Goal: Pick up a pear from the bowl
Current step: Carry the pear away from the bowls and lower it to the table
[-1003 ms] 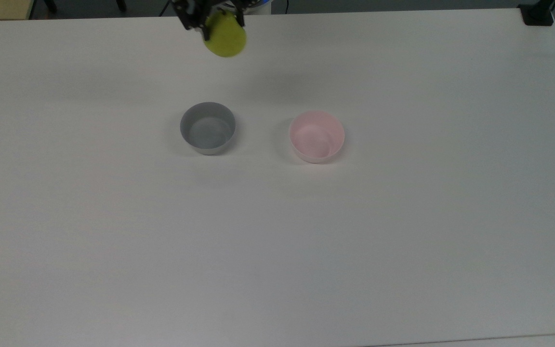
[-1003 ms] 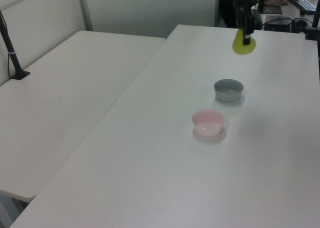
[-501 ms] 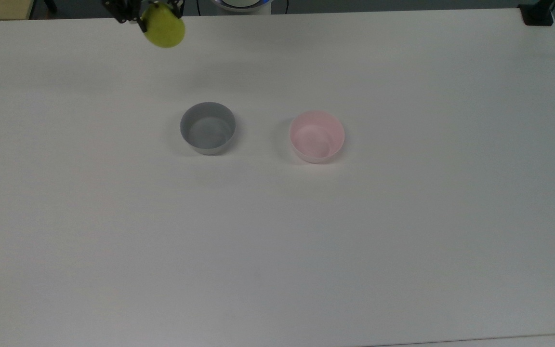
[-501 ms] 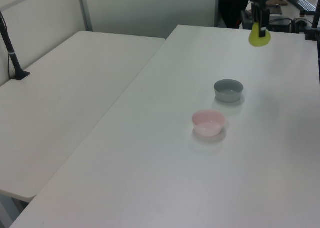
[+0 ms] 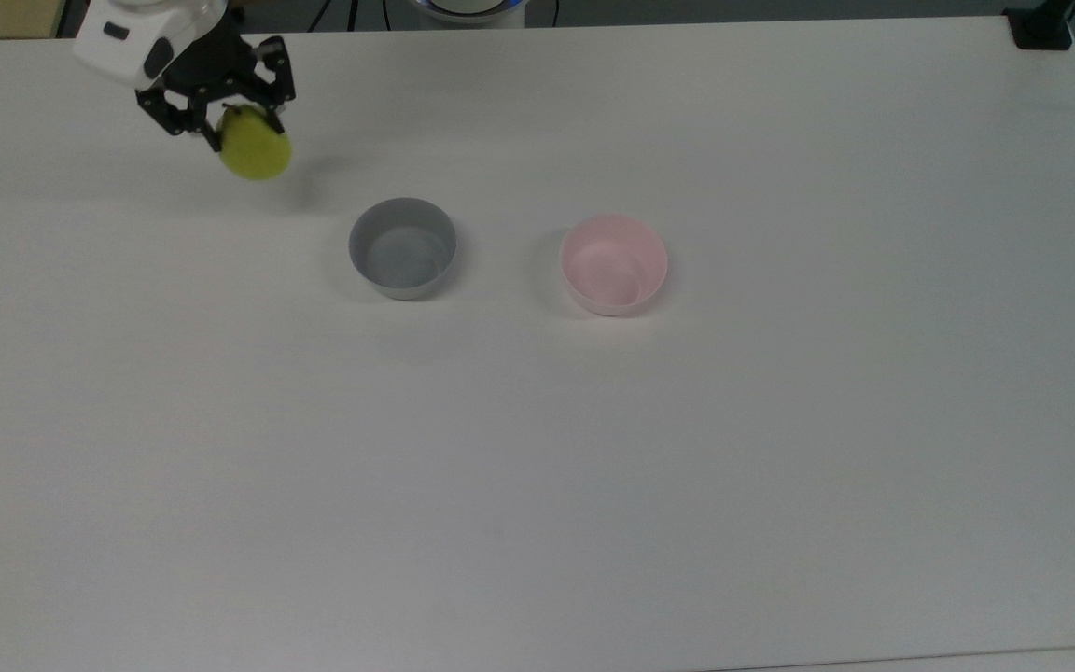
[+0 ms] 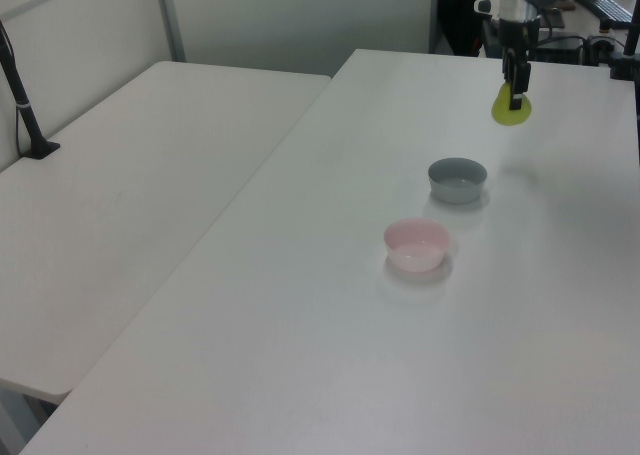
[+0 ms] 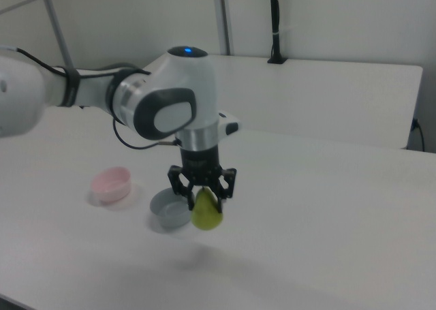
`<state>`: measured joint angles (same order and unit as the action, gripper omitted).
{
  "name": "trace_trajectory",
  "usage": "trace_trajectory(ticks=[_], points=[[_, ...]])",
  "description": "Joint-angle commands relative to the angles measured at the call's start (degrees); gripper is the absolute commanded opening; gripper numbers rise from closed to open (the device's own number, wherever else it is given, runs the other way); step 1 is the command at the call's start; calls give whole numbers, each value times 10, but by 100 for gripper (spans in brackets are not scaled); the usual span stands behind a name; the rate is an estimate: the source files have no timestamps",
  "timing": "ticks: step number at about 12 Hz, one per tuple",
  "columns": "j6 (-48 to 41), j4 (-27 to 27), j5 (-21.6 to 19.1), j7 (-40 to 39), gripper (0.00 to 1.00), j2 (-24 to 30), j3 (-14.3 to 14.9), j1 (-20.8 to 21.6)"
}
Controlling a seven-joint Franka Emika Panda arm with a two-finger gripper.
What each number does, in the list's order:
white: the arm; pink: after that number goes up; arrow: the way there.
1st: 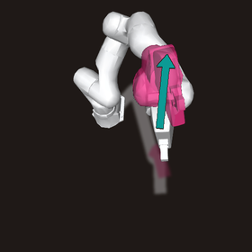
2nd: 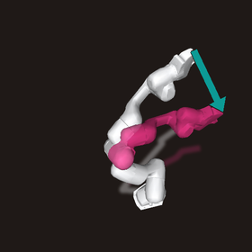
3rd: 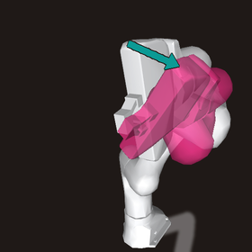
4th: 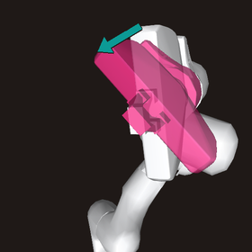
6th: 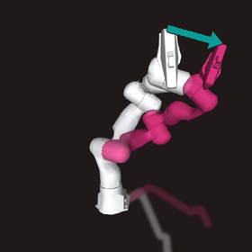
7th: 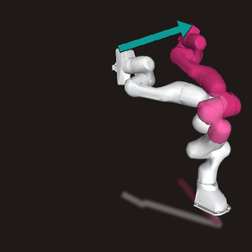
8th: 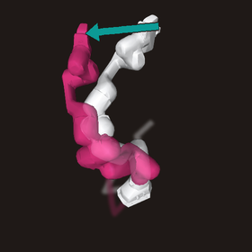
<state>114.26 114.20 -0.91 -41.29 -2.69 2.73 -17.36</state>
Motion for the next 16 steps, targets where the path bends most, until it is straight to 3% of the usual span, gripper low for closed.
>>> trace_trajectory(ticks=[1, 5, 10, 11, 12, 14, 16], points=[[77, 7, 6, 7, 14, -40, 7, -26], [141, 7, 6, 79, 14, -80, 26, -37], [176, 5, 7, 89, 17, -110, 35, -39], [171, 4, 6, 89, 25, -109, 42, -40], [169, 3, 6, 90, 40, -108, 43, -40], [164, 2, 6, 99, 100, -105, 43, -41], [139, -12, 5, 132, 100, -100, 44, -41]])
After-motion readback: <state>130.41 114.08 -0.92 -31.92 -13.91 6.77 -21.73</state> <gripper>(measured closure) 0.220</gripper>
